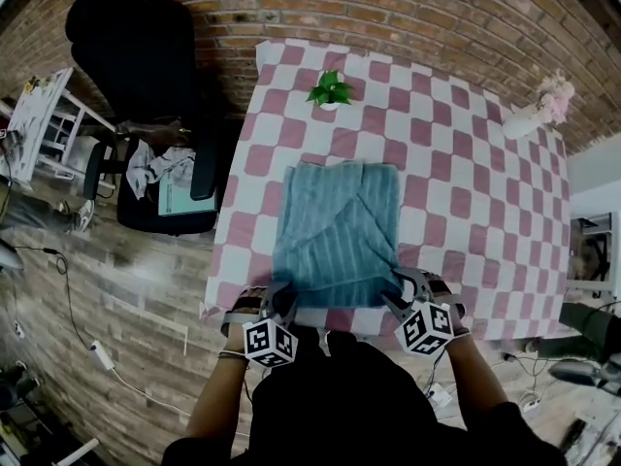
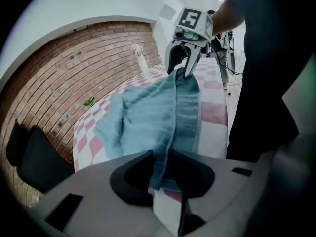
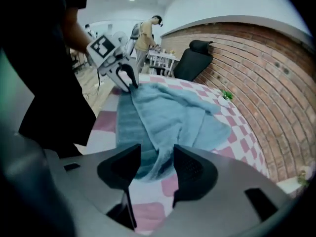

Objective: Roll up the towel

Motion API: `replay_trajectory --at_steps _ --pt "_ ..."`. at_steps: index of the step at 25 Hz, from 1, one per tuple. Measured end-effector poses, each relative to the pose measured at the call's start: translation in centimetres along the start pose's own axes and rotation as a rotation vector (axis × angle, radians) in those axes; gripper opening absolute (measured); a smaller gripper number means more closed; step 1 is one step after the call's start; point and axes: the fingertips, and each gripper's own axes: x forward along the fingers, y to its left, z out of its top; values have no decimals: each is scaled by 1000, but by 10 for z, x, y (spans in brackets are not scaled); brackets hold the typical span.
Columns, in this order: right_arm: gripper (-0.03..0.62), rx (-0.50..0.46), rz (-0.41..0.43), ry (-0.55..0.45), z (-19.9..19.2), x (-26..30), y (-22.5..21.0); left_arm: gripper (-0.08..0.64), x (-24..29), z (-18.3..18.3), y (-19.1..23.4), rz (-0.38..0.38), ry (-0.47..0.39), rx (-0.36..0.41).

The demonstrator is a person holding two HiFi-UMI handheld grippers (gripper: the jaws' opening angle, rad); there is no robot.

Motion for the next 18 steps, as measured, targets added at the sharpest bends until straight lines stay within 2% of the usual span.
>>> replay_trajectory --at_steps 1,2,3,4,7,10,12,15,17,18 --pt "192 -39 -45 39 -9 2 1 75 0 0 2 11 9 -2" --pt "126 -74 -93 66 -16 1 1 27 0 0 3 22 14 -7" --pt "54 -99 -140 73 -21 -2 -1 18 -2 1 5 29 14 -16" --pt "22 -112 -183 60 -22 -7 -2 14 -5 2 7 36 7 -26" --pt "14 -93 -270 -47 -12 -38 -3 14 -24 11 15 86 -59 -57" --pt "14 -102 -303 -135 -9 -64 6 14 -47 13 17 145 -115 -50" --pt "14 -132 -268 -143 -20 -66 22 14 -52 10 7 130 -123 -26" --pt "27 -167 -124 -59 -52 -44 56 15 -40 -5 -22 57 -67 34" --pt "130 -144 -3 -14 -73 -26 78 46 -32 -10 -37 1 -34 43" --pt "170 -102 40 -24 -78 -23 84 97 -31 -8 -41 -28 -41 14"
